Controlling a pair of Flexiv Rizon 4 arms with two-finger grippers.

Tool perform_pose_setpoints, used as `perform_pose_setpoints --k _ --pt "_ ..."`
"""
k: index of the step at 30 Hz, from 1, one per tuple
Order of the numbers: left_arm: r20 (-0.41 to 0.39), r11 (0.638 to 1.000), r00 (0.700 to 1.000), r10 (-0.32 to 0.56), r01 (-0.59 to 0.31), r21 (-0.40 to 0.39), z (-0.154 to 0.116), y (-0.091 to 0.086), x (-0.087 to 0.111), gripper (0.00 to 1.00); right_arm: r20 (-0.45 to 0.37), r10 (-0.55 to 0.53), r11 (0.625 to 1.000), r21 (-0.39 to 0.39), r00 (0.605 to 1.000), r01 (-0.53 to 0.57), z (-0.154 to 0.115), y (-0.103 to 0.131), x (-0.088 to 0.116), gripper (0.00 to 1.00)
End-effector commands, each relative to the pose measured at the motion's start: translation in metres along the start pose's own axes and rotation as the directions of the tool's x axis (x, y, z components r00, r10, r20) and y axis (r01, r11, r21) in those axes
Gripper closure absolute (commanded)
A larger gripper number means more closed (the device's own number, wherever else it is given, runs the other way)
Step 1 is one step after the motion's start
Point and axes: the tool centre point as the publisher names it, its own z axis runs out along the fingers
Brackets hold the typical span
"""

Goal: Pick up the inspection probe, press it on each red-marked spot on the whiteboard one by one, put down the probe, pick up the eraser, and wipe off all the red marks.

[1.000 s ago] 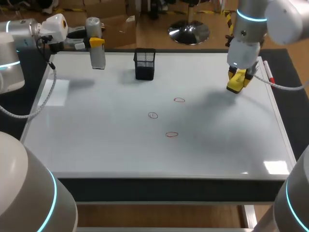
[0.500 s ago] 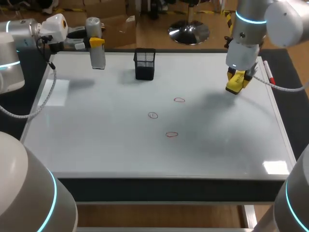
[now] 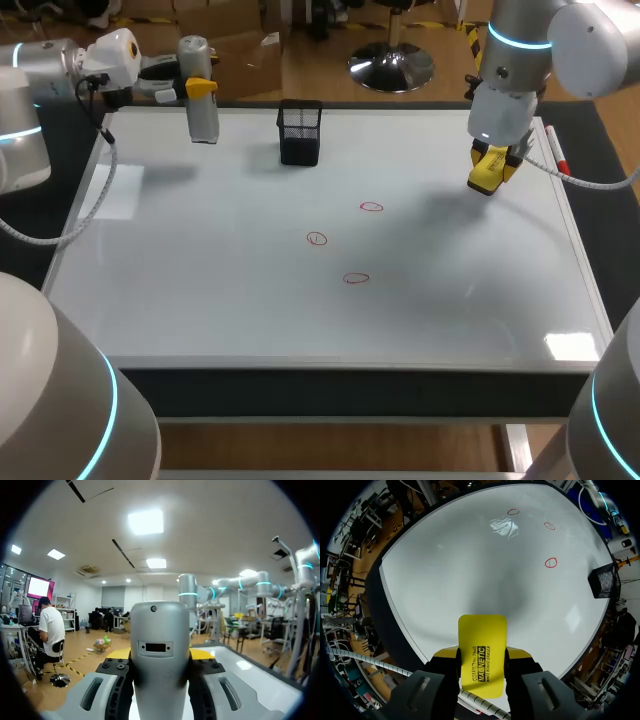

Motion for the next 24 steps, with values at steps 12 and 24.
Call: perform_pose_setpoints --k 12,24 --pt "-0.063 0.999 0.998 0.030 -0.029 0.028 0.053 -0.021 0.091 1.00 -0.002 -0.002 1.000 0.002 1.000 0.002 -0.001 -0.001 0.001 1.00" --pt "-0.099 1.000 0.995 -0.010 0.011 0.016 0.105 -0.006 0.146 1.00 -0.002 -0.002 1.000 0.002 1.000 0.002 -0.001 -0.001 0.001 1.00"
